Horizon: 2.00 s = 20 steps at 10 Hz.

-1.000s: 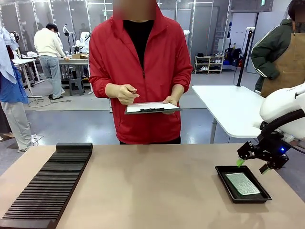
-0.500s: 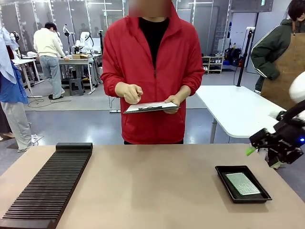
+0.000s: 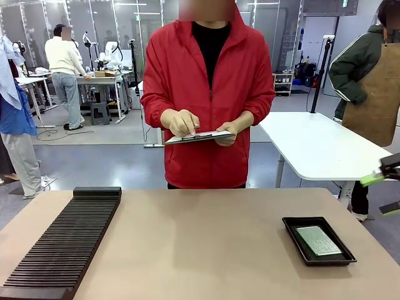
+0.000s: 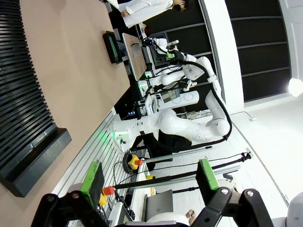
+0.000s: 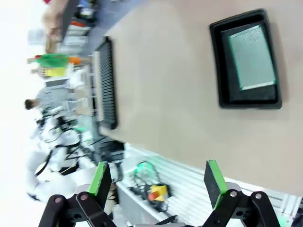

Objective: Inspect the PCB.
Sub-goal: Place the Blank PCB in the ESD tray.

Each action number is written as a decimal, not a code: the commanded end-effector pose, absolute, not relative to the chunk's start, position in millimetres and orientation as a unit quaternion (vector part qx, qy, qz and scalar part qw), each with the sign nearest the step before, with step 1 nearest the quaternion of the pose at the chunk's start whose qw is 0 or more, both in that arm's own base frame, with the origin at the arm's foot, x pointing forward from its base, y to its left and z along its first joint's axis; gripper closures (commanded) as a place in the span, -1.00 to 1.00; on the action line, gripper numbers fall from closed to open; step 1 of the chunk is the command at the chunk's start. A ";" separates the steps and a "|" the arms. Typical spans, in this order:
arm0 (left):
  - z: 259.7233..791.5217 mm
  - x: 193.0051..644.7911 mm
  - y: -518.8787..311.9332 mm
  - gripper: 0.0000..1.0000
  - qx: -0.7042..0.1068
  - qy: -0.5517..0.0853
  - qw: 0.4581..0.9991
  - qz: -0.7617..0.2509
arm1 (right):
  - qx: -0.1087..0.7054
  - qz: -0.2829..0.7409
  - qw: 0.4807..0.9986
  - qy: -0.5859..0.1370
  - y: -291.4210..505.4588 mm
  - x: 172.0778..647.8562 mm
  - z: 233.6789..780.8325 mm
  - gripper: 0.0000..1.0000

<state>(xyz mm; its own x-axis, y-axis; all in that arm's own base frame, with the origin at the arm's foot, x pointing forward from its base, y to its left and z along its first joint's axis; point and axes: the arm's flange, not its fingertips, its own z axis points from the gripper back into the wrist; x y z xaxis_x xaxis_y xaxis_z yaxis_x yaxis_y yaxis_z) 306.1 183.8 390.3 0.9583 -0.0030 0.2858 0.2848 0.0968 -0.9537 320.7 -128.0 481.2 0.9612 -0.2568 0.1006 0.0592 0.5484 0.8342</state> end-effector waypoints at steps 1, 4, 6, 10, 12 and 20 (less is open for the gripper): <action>390.8 306.5 183.8 -1.00 -0.659 -0.103 0.738 -0.099 | 0.561 -0.072 0.819 -0.096 -156.0 294.0 464.1 -1.00; 390.8 306.5 183.8 -1.00 -0.659 -0.103 0.738 -0.099 | 0.611 -0.060 0.785 -0.078 -172.6 270.3 437.5 -1.00; 390.8 306.5 183.8 -1.00 -0.659 -0.103 0.738 -0.099 | 0.632 -0.055 0.770 -0.069 -180.0 264.0 427.6 -1.00; 390.8 306.5 183.8 -1.00 -0.659 -0.103 0.738 -0.099 | 0.631 -0.065 0.771 -0.058 -179.2 260.2 417.2 -1.00; 390.8 306.5 183.8 -1.00 -0.659 -0.103 0.738 -0.099 | 0.631 -0.065 0.771 -0.058 -179.2 260.2 417.2 -1.00; 390.8 306.5 183.8 -1.00 -0.659 -0.103 0.738 -0.099 | 0.631 -0.065 0.771 -0.058 -179.2 260.2 417.2 -1.00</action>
<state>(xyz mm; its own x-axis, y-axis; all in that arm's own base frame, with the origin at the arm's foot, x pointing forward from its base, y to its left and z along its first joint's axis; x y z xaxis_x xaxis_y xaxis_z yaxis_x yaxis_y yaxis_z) 306.1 183.9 390.3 0.9583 -0.0030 0.2859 0.2848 0.0969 -0.9537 261.5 -180.5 415.2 0.9850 -0.1720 -0.0128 0.0482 0.2034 0.9779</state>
